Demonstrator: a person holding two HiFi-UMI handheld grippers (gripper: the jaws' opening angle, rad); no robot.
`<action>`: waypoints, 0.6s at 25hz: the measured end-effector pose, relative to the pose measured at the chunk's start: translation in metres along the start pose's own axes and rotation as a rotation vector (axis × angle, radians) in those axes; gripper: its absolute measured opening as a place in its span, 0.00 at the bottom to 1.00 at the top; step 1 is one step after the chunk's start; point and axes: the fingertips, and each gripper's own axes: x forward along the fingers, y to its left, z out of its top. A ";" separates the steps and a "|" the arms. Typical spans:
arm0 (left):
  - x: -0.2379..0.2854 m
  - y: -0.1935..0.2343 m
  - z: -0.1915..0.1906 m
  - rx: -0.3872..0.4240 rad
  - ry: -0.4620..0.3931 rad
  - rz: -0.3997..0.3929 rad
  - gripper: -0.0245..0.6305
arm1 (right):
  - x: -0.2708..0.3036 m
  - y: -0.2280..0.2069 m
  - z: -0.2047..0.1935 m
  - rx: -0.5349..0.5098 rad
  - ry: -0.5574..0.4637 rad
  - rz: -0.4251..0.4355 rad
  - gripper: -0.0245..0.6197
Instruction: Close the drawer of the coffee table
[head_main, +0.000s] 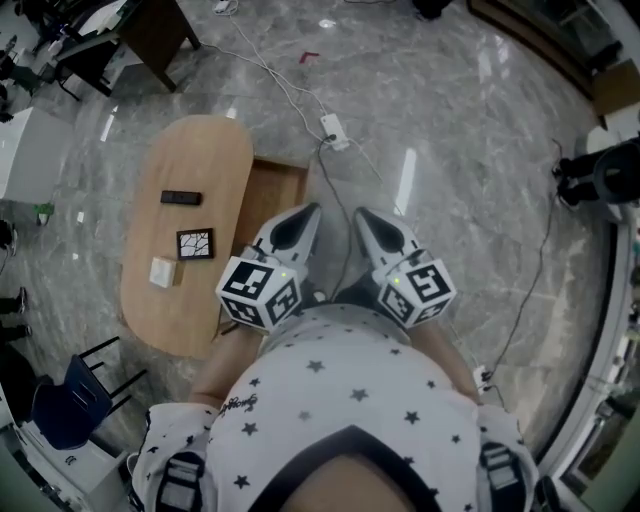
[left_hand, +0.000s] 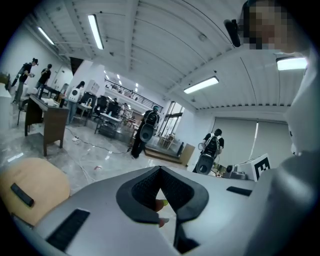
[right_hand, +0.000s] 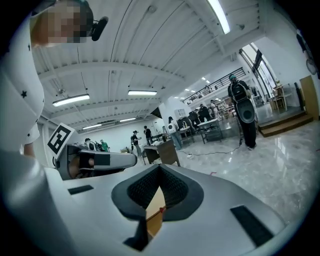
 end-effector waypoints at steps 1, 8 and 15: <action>0.005 0.003 0.004 -0.009 -0.015 0.022 0.05 | 0.005 -0.006 0.004 -0.008 0.002 0.021 0.05; 0.043 0.013 0.025 -0.055 -0.084 0.160 0.05 | 0.024 -0.053 0.029 -0.038 0.063 0.130 0.05; 0.072 0.028 0.042 -0.091 -0.132 0.283 0.05 | 0.046 -0.091 0.046 -0.044 0.112 0.214 0.05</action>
